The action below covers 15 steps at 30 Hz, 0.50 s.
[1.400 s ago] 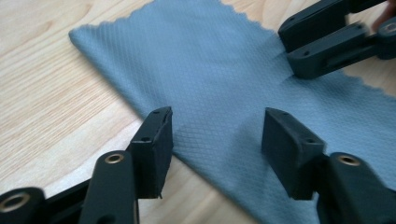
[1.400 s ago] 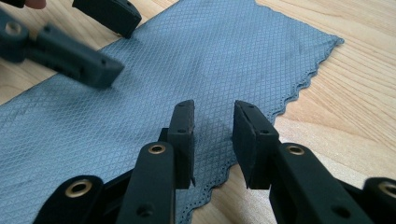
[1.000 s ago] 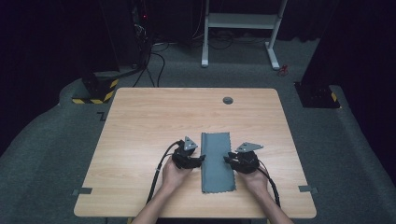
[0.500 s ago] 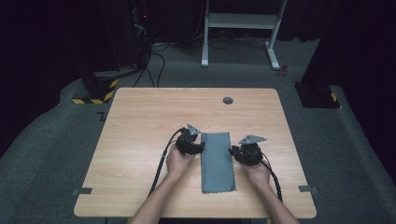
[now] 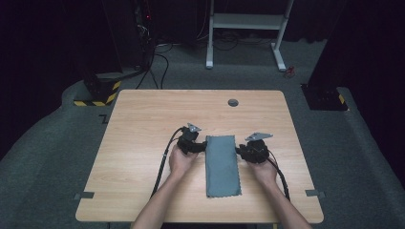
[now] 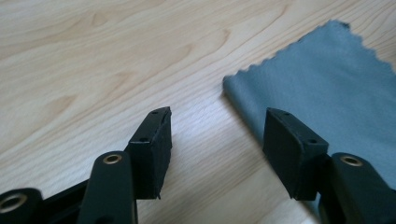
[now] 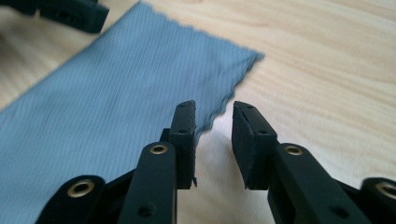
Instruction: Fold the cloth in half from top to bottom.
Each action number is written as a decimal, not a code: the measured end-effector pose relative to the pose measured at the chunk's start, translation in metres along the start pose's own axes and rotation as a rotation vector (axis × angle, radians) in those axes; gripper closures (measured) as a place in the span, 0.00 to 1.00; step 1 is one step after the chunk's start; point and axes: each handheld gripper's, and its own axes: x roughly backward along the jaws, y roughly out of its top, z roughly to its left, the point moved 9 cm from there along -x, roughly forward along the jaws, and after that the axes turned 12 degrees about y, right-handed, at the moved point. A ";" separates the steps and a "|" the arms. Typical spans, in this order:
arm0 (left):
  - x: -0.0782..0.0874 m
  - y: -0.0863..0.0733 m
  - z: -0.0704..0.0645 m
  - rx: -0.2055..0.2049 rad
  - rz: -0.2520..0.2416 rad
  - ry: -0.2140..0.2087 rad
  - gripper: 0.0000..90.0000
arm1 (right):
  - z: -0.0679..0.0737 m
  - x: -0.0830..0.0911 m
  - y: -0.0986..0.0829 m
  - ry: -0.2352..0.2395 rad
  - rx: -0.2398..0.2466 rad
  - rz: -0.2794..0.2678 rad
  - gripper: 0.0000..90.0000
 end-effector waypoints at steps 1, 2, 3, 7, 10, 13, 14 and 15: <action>0.000 0.002 -0.001 0.006 -0.003 -0.007 0.47 | -0.002 -0.001 0.002 0.000 -0.015 -0.005 0.77; -0.001 0.004 -0.002 0.006 0.003 -0.012 0.47 | -0.004 -0.003 0.006 0.000 -0.016 -0.026 0.75; -0.002 0.006 -0.003 0.009 0.007 -0.012 0.47 | -0.006 -0.004 0.008 0.002 -0.042 -0.032 0.74; -0.010 0.012 -0.005 0.007 0.036 0.003 0.47 | -0.019 -0.012 0.020 -0.031 -0.091 -0.082 0.73; -0.016 0.014 -0.005 0.010 0.051 0.014 0.47 | -0.023 -0.019 0.023 -0.042 -0.118 -0.045 0.72; -0.019 0.012 -0.005 0.017 0.066 0.021 0.48 | -0.026 -0.024 0.027 -0.081 -0.106 -0.039 0.70; -0.019 0.012 -0.005 0.008 0.061 0.026 0.48 | -0.027 -0.027 0.026 -0.078 -0.121 -0.018 0.69; -0.020 0.012 -0.006 -0.007 0.059 0.039 0.49 | -0.028 -0.029 0.026 -0.082 -0.126 -0.004 0.69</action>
